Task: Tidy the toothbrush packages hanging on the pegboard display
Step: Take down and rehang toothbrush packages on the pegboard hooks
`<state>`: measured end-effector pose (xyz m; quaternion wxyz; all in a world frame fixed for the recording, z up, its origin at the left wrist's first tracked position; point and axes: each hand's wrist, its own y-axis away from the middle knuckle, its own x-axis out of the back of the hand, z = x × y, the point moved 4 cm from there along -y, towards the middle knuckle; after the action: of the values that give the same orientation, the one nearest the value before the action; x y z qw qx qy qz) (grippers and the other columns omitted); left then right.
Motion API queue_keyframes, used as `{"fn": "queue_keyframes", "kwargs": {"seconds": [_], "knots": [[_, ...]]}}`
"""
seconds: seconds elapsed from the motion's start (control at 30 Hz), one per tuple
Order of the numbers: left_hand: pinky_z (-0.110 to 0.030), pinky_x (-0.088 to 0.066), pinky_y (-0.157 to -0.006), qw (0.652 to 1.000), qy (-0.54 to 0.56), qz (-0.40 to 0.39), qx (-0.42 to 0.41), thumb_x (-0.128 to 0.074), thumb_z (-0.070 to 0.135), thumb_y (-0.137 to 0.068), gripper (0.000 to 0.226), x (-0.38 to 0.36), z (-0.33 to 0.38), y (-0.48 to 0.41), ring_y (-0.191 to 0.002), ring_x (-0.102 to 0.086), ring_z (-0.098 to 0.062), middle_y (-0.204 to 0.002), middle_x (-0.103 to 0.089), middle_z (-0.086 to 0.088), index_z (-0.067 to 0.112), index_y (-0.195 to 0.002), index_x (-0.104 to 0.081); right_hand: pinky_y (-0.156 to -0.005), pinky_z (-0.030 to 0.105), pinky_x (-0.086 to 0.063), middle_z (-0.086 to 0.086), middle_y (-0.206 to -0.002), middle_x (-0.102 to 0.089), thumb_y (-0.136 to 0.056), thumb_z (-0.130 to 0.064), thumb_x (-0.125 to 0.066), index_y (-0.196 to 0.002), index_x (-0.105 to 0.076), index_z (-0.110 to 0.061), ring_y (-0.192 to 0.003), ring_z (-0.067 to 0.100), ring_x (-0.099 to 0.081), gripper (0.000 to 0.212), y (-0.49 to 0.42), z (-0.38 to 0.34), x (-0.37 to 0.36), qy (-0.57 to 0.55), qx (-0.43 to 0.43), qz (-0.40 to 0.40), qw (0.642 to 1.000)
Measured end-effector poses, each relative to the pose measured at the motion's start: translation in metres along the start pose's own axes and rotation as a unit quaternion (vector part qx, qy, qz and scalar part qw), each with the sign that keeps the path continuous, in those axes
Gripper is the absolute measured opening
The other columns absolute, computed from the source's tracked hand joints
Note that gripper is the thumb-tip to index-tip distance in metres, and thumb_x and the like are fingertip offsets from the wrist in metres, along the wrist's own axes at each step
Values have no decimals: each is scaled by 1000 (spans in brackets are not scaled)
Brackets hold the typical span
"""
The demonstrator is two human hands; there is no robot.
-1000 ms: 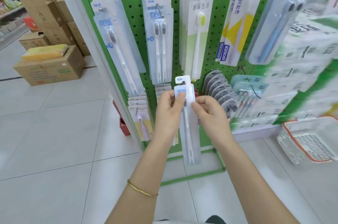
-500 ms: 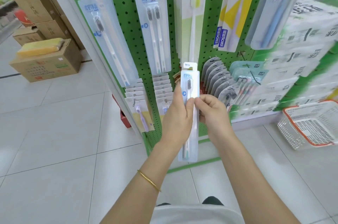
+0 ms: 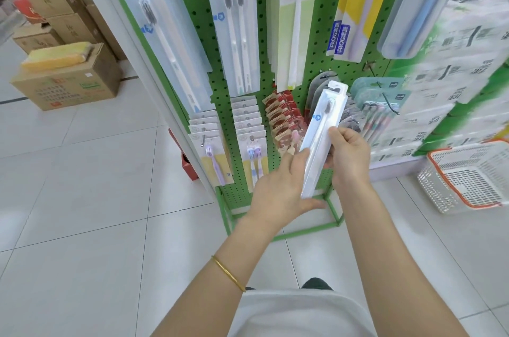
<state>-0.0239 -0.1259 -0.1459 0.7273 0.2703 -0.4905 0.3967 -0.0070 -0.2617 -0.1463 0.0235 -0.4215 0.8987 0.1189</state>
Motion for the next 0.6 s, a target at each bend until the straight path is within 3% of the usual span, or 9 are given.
{"fn": "queue_keyframes", "kwargs": {"seconds": [0.07, 0.13, 0.23, 0.33, 0.37, 0.47, 0.6], "knots": [[-39, -49, -81, 1000, -6, -23, 6, -68, 51, -77, 96, 1, -1, 0, -116, -52, -26, -145, -30, -3, 21, -149, -11, -55, 27, -44, 5, -68, -55, -95, -13, -53, -68, -53, -15, -57, 16, -50, 27, 1, 1, -1, -7, -10, -13, 1000], [-38, -49, -77, 998, 21, -52, 15, -66, 35, -81, 91, 2, -3, -1, -107, -55, -28, -141, -35, -5, 25, -149, -7, -58, 29, -49, 4, -74, -59, -95, -14, -53, -72, -52, -16, -63, 16, -56, 23, 2, 2, -1, -35, -29, -39, 998], [-36, -48, -65, 982, 151, -115, 26, -57, 11, -84, 88, 2, -11, -7, -84, -56, -25, -124, -49, -9, 32, -151, -3, -65, 33, -56, 2, -81, -64, -93, -20, -59, -82, -55, -15, -69, 17, -65, 13, 6, 2, -2, -78, -60, -94, 991], [-28, -56, -63, 948, 270, -163, 37, -47, -4, -87, 80, -1, -18, -9, -92, -58, -21, -118, -51, -6, 32, -150, -12, -67, 35, -57, 0, -83, -66, -93, -16, -59, -93, -54, -13, -68, 14, -66, 6, 6, 0, -1, -72, -44, -104, 991], [-26, -57, -65, 935, 305, -173, 47, -46, -5, -88, 76, -3, -21, -8, -96, -58, -20, -120, -50, -4, 31, -148, -16, -63, 32, -56, -3, -78, -65, -92, -11, -59, -94, -52, -13, -65, 10, -64, 7, 5, 0, -1, -55, -28, -94, 994], [-45, -60, -69, 898, 393, -181, 84, -49, 4, -93, 54, -8, -23, -8, -105, -62, -28, -124, -52, -8, 24, -139, -29, -54, 26, -51, -7, -70, -67, -90, -1, -57, -93, -49, -15, -65, 7, -64, 17, 3, -3, 0, -21, -3, -76, 997], [-46, -59, -68, 900, 382, -176, 117, -43, 24, -100, 31, -6, -20, -10, -99, -65, -31, -117, -59, -14, 16, -129, -39, -59, 29, -54, 3, -82, -71, -91, -1, -56, -105, -59, -9, -71, 13, -67, 16, 2, -6, 0, 20, 5, -118, 993]]}}
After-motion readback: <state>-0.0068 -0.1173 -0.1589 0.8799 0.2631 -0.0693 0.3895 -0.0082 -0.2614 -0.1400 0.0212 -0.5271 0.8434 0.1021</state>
